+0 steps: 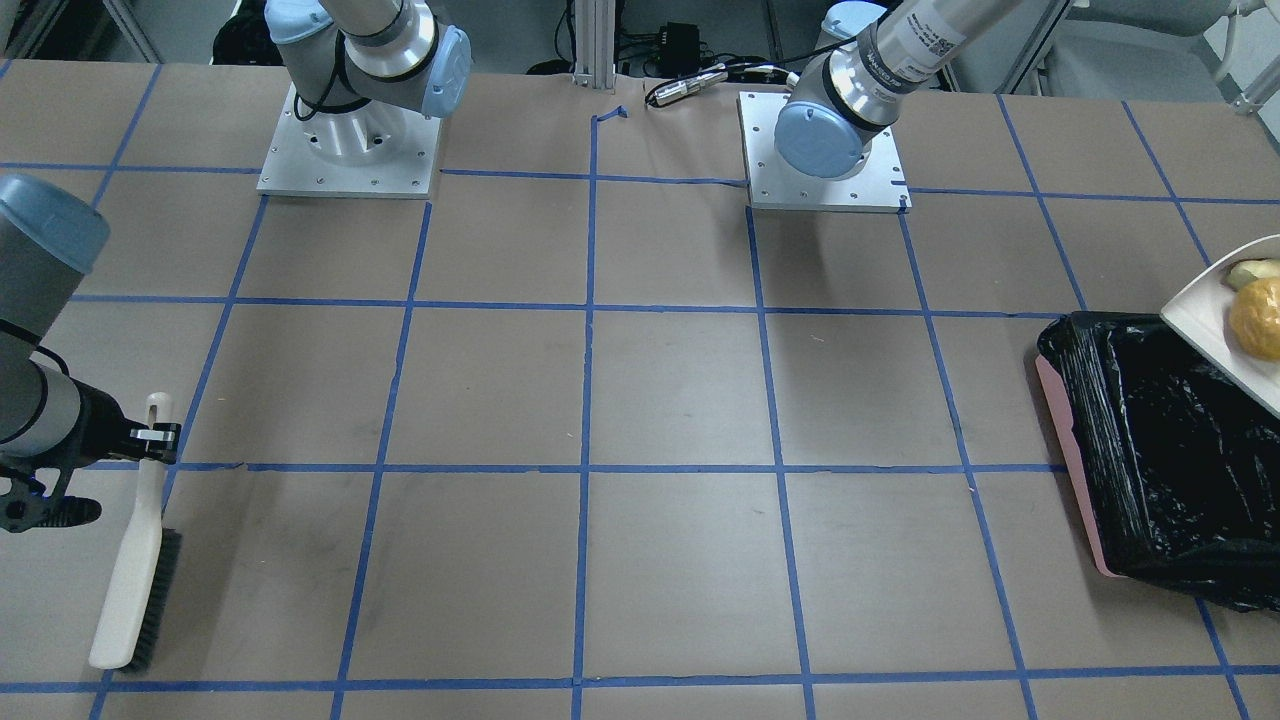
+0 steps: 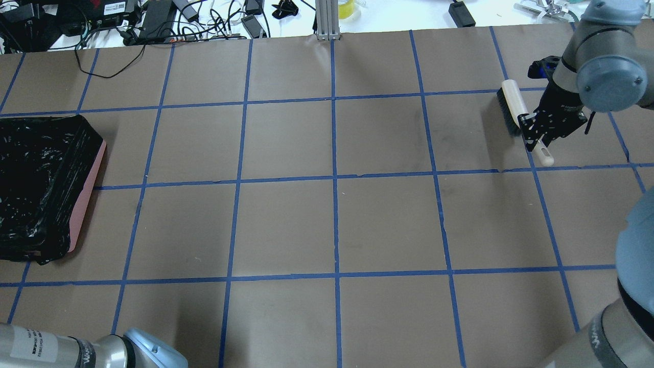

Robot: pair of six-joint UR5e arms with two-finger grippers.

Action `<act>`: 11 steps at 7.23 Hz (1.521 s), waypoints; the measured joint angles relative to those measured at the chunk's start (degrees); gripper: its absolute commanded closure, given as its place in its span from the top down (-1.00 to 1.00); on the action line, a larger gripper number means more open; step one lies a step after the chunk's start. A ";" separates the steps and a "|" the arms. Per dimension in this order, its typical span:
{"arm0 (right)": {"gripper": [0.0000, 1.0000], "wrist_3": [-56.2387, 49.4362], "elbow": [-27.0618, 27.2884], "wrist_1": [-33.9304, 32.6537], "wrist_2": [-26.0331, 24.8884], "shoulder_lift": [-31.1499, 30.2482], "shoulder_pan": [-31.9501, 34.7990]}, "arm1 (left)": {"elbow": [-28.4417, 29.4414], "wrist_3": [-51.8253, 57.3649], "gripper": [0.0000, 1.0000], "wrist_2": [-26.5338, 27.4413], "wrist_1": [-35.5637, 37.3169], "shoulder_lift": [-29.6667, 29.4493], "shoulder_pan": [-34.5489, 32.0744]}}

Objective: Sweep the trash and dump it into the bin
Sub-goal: 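Tilt the dustpan over the black bin with the left gripper to dump the trash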

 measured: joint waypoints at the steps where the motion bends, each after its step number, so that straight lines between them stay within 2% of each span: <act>1: -0.16 0.03 0.06 -0.16 -0.01 0.14 -0.03 | -0.05 -3.71 -1.00 3.10 1.18 0.19 -0.96; 2: 0.10 0.07 0.08 -0.24 -0.02 0.24 -0.04 | -0.16 -5.81 -1.00 6.23 1.76 0.39 -2.73; 3: 0.96 0.09 0.10 -0.28 -0.04 0.26 -0.05 | -0.21 -7.24 -1.00 9.47 2.25 0.66 -5.14; 6: 1.00 0.01 -0.54 0.08 -1.88 -0.79 -0.02 | -0.51 -6.26 -1.00 18.23 5.53 1.01 -10.93; 9: 1.00 0.48 -1.47 1.04 -3.08 -7.72 0.70 | -0.95 -3.76 -1.00 22.82 7.44 1.22 -12.57; 11: 1.00 0.61 -2.37 2.71 -1.44 -11.67 1.97 | -2.20 0.66 -1.00 30.90 12.02 1.75 -16.97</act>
